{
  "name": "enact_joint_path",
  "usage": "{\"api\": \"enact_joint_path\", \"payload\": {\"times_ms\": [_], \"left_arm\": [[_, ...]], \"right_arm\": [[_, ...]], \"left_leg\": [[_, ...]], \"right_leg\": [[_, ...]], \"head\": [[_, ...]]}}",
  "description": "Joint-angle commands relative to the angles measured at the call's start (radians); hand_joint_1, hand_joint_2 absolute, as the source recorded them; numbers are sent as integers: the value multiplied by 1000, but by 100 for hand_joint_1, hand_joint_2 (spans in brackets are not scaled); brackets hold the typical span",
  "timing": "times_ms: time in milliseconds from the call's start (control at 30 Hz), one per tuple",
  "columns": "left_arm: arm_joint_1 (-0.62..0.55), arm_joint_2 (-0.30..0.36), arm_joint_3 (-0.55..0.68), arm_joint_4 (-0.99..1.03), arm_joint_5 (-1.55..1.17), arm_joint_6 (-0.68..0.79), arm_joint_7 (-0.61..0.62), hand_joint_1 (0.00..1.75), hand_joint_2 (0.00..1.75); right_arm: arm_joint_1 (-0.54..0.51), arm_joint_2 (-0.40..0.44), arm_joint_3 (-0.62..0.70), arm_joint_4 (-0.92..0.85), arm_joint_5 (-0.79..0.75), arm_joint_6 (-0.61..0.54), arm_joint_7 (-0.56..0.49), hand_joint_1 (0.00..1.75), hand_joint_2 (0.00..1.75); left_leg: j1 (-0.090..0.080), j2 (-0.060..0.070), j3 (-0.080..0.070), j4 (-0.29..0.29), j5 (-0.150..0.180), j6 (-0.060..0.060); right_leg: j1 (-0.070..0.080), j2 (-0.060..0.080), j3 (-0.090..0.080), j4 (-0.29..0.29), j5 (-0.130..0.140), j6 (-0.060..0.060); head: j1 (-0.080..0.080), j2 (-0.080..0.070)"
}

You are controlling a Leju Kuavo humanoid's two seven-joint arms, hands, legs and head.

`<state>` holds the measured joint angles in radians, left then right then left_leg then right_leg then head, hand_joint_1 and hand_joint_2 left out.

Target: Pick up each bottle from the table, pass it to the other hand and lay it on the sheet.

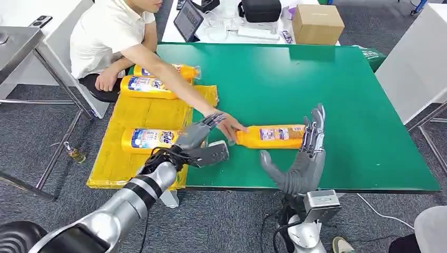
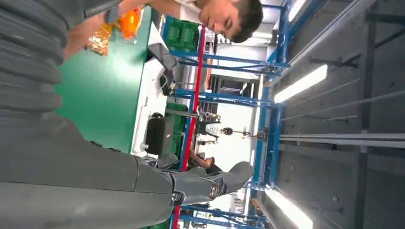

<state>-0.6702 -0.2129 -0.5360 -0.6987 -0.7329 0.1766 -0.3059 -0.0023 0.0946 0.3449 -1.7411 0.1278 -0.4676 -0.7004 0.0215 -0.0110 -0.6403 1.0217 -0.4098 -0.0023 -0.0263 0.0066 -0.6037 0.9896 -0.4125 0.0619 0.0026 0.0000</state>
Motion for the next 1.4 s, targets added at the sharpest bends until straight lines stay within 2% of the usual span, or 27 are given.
{"api": "enact_joint_path", "payload": {"times_ms": [33, 67, 133, 200, 300, 400, 433, 533, 600, 767, 867, 1033, 1100, 1133, 1233, 1267, 1400], "left_arm": [[221, 63, -55, -416, 228, 29, -55, 0, 175], [275, 58, -32, -475, 417, -61, -93, 0, 175], [365, 60, -37, -573, 604, -75, -151, 0, 175], [394, 71, -58, -605, 638, -52, -170, 0, 175], [448, 58, -40, -651, 727, -10, -208, 0, 175], [452, 68, -55, -661, 737, 1, -210, 0, 175], [466, 53, -31, -669, 792, 3, -220, 0, 175], [476, 66, -33, -689, 840, -14, -212, 0, 175], [476, 68, -32, -691, 850, -16, -215, 0, 175], [456, 61, -84, -646, 853, -21, -208, 0, 175], [456, 52, -129, -637, 816, -4, -231, 0, 175], [453, 57, -130, -654, 814, 12, -233, 0, 175], [453, 57, -130, -654, 814, 12, -233, 0, 175], [453, 57, -130, -654, 814, 12, -233, 0, 175], [453, 57, -130, -654, 814, 12, -233, 0, 175], [453, 57, -130, -654, 814, 12, -233, 0, 175], [440, 57, -123, -661, 834, 20, -215, 0, 175]], "right_arm": [[-43, -84, -37, 286, 185, 54, 26, 0, 175], [-56, -92, -60, 343, 252, 28, 15, 0, 175], [-85, -131, -82, 452, 361, 6, 43, 0, 175], [-95, -143, -102, 494, 379, 0, 32, 0, 175], [-122, -185, -125, 578, 495, -51, 106, 0, 175], [-131, -192, -142, 603, 487, -50, 85, 0, 175], [-143, -197, -150, 622, 527, -89, 106, 0, 175], [-186, -213, -170, 665, 513, -60, 112, 0, 175], [-202, -212, -176, 678, 497, -38, 112, 0, 175], [-357, -265, -133, 846, 635, -86, 145, 0, 175], [-422, -288, -112, 934, 671, -58, 168, 0, 175], [-430, -292, -104, 961, 688, -68, 170, 0, 175], [-430, -292, -104, 961, 688, -68, 170, 0, 175], [-430, -292, -104, 961, 688, -68, 170, 0, 175], [-430, -292, -104, 961, 688, -68, 170, 0, 175], [-430, -292, -104, 961, 688, -68, 170, 0, 175], [-456, -297, -88, 1030, 704, -26, 200, 0, 175]], "left_leg": [[1, 4, 9, -2, -3, 2], [0, 4, 7, -3, -1, 1], [0, 6, 11, -5, -2, 2], [0, 5, 7, -3, -3, 1], [0, 1, 4, -2, -2, 1], [-1, 1, 4, -2, -2, 1], [0, 2, 6, -2, -3, 2], [0, 1, 2, -1, -2, 1], [0, 4, 7, -2, -4, 2], [-1, 4, 4, -1, -2, 1], [-1, 2, 3, -1, -2, 2], [-1, 0, 3, -1, -1, 1], [0, 1, 7, -1, -3, 2], [-1, 0, 2, 0, -1, 1], [0, 0, 3, 0, -2, 1], [0, 2, 8, -1, -4, 2], [0, 0, 3, 0, -1, 2]], "right_leg": [[2, 2, 8, -3, -2, -4], [1, 2, 7, -4, 0, -2], [1, 5, 10, -7, 0, -2], [0, 3, 7, -4, 0, -2], [0, 1, 5, -3, -1, -1], [0, 1, 5, -3, -1, -2], [1, 2, 7, -3, -1, -3], [0, 1, 2, -2, 0, -1], [1, 3, 7, -3, -1, -4], [0, 4, 3, -2, 0, -2], [0, 1, 4, -2, 0, -1], [0, 0, 4, -1, -1, -1], [1, 0, 8, -2, -2, -4], [0, 0, 3, -1, -1, -1], [0, 0, 3, -2, -1, -1], [1, 1, 8, -2, -2, -4], [0, 0, 3, -1, -1, -2]], "head": [[-1, 0], [0, 0], [-1, 0], [0, 0], [0, 0], [0, 0], [0, 0], [0, 0], [0, 0], [0, 0], [0, 0], [0, 0], [-1, 0], [0, 0], [0, 0], [-1, 0], [0, 0]]}}
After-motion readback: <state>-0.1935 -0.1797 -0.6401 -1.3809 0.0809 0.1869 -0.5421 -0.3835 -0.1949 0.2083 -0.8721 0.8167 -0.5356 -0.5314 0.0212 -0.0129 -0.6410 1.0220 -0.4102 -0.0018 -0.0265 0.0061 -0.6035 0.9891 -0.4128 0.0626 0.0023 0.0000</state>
